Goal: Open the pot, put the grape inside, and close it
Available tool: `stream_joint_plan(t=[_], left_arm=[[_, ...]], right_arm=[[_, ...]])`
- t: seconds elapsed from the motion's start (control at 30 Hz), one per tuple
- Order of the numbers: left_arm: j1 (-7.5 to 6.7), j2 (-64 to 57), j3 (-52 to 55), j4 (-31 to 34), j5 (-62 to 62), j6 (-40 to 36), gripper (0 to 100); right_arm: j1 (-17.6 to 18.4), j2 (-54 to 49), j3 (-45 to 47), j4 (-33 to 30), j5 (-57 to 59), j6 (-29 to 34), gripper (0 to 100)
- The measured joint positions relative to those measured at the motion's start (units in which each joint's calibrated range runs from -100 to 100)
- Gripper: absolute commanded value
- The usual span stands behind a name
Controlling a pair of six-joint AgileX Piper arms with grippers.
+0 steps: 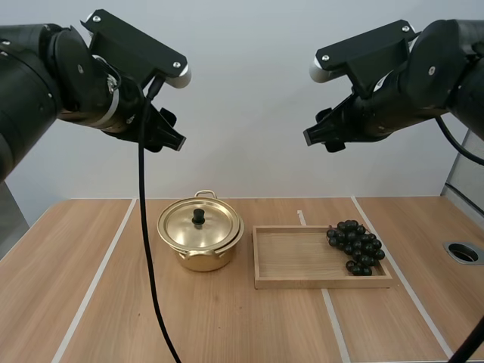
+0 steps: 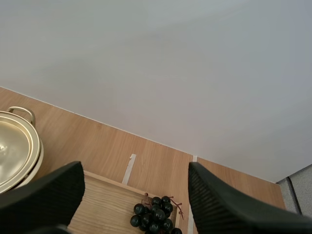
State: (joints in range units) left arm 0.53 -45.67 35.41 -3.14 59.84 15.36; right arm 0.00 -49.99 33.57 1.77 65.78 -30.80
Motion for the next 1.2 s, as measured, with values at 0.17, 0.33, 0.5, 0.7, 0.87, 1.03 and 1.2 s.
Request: stream_joint_plan(t=[0.17,0.33,0.5,0.7,0.87,1.03,1.2], left_arm=[[0.00,3.22,0.00,-3.52,5.51,2.71,100],[0.00,9.01,0.00,-5.53,8.11,4.10,100],[0.00,14.41,0.00,-7.56,8.47,5.30,100],[-0.62,20.22,0.00,-8.46,8.31,6.50,100],[-3.81,25.00,-1.40,-8.56,7.43,6.19,100],[-4.86,29.99,-6.07,-7.51,8.11,3.91,100],[-4.86,34.23,-7.54,-7.31,10.70,3.34,100]], right_arm=[[0.00,0.00,0.00,-0.33,0.00,-0.26,100],[0.00,0.00,0.00,-1.27,0.00,-0.26,100],[0.00,0.87,0.00,-1.77,0.00,-0.26,100],[0.00,3.80,0.00,-1.77,0.00,-0.26,100],[0.00,5.43,0.00,-1.77,0.00,-0.26,100],[0.00,5.74,0.00,-1.77,0.00,-0.26,100],[0.00,5.74,0.00,-2.58,0.00,-0.26,100]])
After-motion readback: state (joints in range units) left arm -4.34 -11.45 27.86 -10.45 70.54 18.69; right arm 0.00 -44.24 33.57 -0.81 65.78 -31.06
